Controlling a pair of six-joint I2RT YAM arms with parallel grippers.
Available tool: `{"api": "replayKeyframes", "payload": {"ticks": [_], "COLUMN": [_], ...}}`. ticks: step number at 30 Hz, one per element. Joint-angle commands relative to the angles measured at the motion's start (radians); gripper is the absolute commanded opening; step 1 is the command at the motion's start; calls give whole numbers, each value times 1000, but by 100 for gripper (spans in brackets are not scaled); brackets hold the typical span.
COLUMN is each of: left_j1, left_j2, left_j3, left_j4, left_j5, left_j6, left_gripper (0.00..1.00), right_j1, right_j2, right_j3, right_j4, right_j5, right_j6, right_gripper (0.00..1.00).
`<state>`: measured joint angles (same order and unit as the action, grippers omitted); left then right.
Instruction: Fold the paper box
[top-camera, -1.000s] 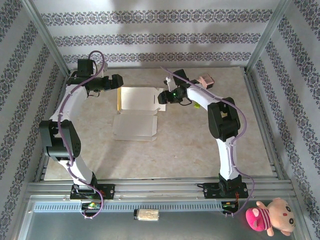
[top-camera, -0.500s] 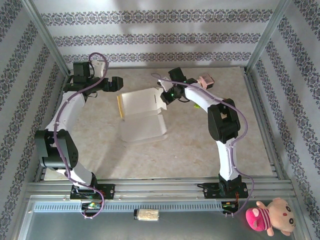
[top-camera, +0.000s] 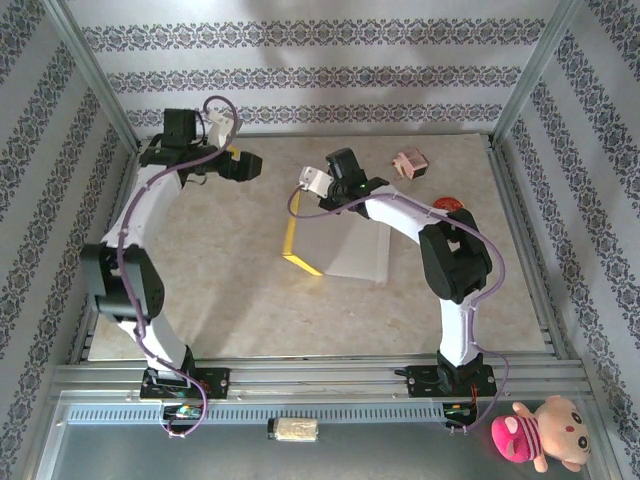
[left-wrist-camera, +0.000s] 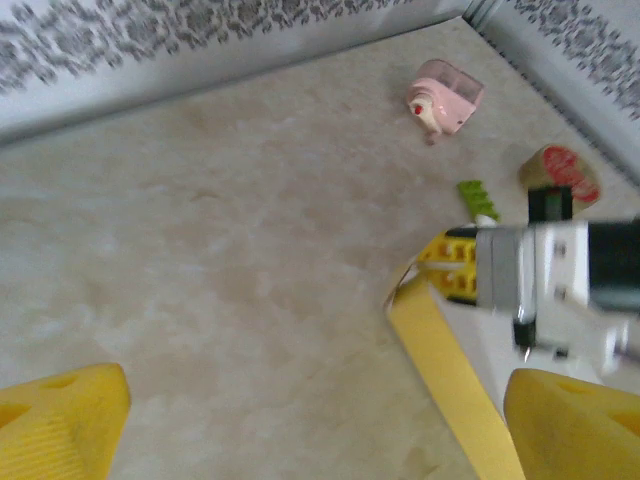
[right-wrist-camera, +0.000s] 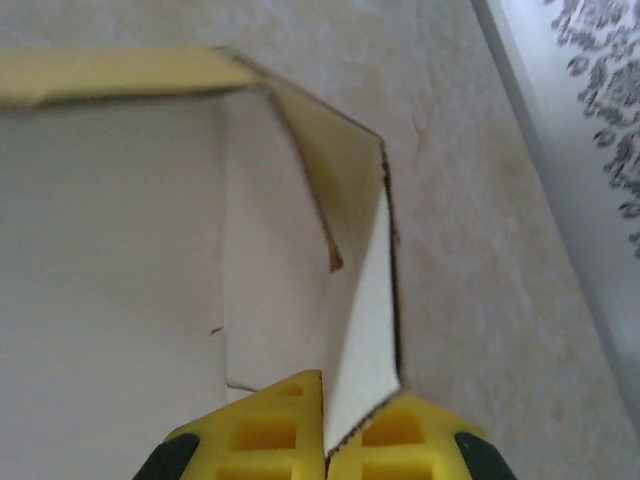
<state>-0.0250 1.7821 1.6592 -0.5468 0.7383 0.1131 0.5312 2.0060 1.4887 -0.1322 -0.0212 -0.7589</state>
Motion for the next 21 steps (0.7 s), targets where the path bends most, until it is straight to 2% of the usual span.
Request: {"api": "replayKeyframes", "payload": {"ticks": [1,8,14,18,21], "left_j1": [-15,-72,-110,-115,-134], "left_j2": [114,193,136,163,182], "left_j3": [83,27,-153,-196,-214], "left_j4": [-159,-161,67,143,242], "left_j5": [128,173,222,241,306], "left_j6": [-233,-403,-506,-555,-612], "left_gripper": [93,92,91,80,77], "right_j1": [16,36,41,38,36], "right_j2": [11,10,5,7,10], "right_j3": [-9,-67,-96,-97,-92], "right_j4": [215,317,348,348,343], "right_j5": [63,69,55,37,30], "right_j6": [-23,23,54,78,93], "right_gripper": [6,7,7,7,8]}}
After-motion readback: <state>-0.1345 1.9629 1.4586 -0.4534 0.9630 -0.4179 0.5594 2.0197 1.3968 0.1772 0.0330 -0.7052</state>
